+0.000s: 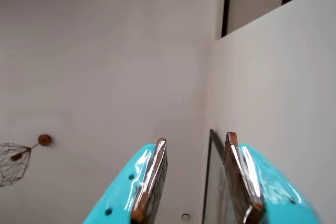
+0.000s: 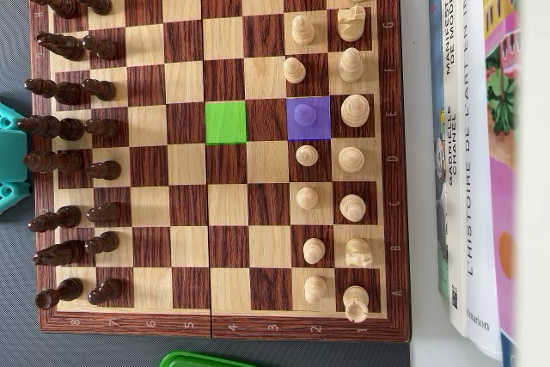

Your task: Play chess

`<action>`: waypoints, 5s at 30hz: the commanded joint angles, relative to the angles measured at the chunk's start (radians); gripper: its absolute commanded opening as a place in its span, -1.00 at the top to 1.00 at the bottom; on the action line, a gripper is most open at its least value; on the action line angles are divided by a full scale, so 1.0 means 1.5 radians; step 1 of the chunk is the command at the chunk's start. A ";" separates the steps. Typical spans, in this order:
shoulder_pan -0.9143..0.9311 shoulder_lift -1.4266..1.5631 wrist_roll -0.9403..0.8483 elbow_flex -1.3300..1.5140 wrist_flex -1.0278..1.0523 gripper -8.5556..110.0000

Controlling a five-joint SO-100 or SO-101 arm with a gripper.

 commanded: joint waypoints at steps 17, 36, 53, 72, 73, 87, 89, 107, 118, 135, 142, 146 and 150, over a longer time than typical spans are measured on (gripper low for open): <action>-0.034 -0.307 -0.134 -0.282 0.172 0.58; -0.031 -0.486 -0.128 -0.527 0.544 0.58; -0.032 -0.486 -0.133 -0.544 1.044 0.58; -0.034 -0.630 -0.127 -0.721 1.484 0.58; -0.034 -0.636 -0.126 -0.727 1.516 0.58; -0.041 -0.793 -0.001 -0.853 1.816 0.58; -0.044 -0.822 0.005 -0.873 1.833 0.58; -0.075 -1.055 0.036 -0.980 1.863 0.58; -0.095 -1.156 0.059 -1.030 1.857 0.57; -0.085 -1.275 0.054 -1.104 1.859 0.57; -0.085 -1.295 0.057 -1.105 1.856 0.58; -0.075 -1.316 0.052 -1.133 1.856 0.58; -0.074 -1.333 0.052 -1.148 1.856 0.58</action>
